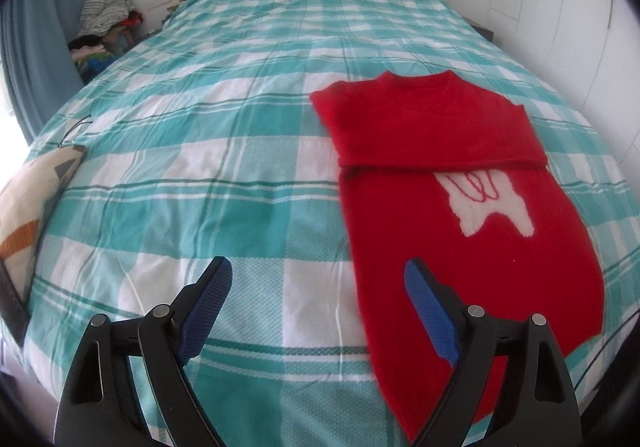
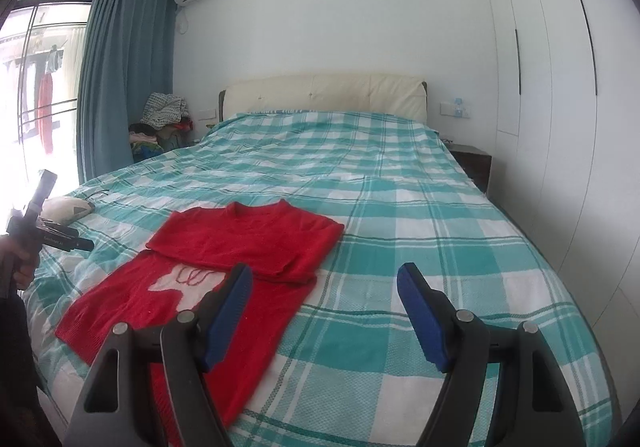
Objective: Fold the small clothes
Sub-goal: 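Fold the held sleeve across the body with the left gripper, release, then move both grippers to the sweater hem and pinch it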
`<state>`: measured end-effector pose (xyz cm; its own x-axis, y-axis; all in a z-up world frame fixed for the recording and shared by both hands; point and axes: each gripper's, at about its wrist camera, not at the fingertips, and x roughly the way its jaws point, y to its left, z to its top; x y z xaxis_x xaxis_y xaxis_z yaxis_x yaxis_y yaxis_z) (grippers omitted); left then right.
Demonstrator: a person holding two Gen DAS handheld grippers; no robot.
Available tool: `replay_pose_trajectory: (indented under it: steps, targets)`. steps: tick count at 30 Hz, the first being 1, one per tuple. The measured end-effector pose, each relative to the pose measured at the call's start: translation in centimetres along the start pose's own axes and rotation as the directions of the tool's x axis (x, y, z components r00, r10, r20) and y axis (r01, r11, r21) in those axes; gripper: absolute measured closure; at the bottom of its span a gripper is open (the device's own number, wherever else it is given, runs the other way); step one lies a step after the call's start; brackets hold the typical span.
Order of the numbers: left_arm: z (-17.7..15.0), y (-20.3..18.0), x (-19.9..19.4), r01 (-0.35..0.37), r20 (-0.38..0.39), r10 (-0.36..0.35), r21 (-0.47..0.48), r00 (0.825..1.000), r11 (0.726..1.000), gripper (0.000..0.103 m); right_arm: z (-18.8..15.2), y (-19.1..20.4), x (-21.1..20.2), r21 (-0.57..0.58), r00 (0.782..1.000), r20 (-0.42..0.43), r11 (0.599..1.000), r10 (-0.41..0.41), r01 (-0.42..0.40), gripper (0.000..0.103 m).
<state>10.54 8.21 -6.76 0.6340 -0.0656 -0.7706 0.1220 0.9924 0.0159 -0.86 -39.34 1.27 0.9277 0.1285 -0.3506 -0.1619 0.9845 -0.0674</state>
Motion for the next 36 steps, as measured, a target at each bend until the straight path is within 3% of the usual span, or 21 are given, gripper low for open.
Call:
replay_pose_trajectory:
  steps: [4,8,12,15,19,26,31,36]
  targets:
    - [-3.4,-1.2,-1.4,0.067,-0.041,-0.066,0.012,0.997,0.998,0.013,4.0,-0.5,-6.5,-0.149,0.997,0.022,0.987,0.068,-0.064,0.028]
    - [-6.3,-3.4,-0.5,0.11,-0.087,-0.108,0.02,0.99,0.994,0.013,4.9,-0.2,-8.7,-0.195,0.976,-0.122,0.96,0.18,-0.202,0.028]
    - [-7.8,-4.0,0.7,0.111,-0.103,-0.114,-0.033,0.988,0.993,0.014,0.1,1.9,-5.5,-0.146,0.927,-0.262,0.939,0.268,-0.313,0.028]
    - [-8.3,-4.3,0.6,0.056,-0.086,-0.058,-0.026,0.995,0.998,0.014,-4.4,3.8,-1.1,-0.034,0.881,-0.333,0.929,0.337,-0.369,0.029]
    - [-8.4,-4.4,0.1,-0.04,-0.057,0.04,-0.005,0.998,0.999,0.014,-7.8,5.7,2.1,0.031,0.875,-0.337,0.933,0.347,-0.358,0.029]
    - [-8.5,-4.6,0.6,-0.1,-0.043,0.102,0.03,0.994,0.994,0.014,-9.3,5.0,4.3,0.148,0.878,-0.344,0.942,0.334,-0.3,0.029]
    - [-8.6,-4.6,1.1,-0.09,-0.054,0.091,0.021,0.994,0.996,0.014,-9.4,4.4,4.6,0.177,0.88,-0.353,0.946,0.318,-0.271,0.029]
    - [-9.3,-4.6,1.4,-0.041,-0.073,0.04,-0.01,0.997,0.999,0.014,-9.9,4.4,5.4,0.198,0.862,-0.392,0.945,0.321,-0.262,0.029]
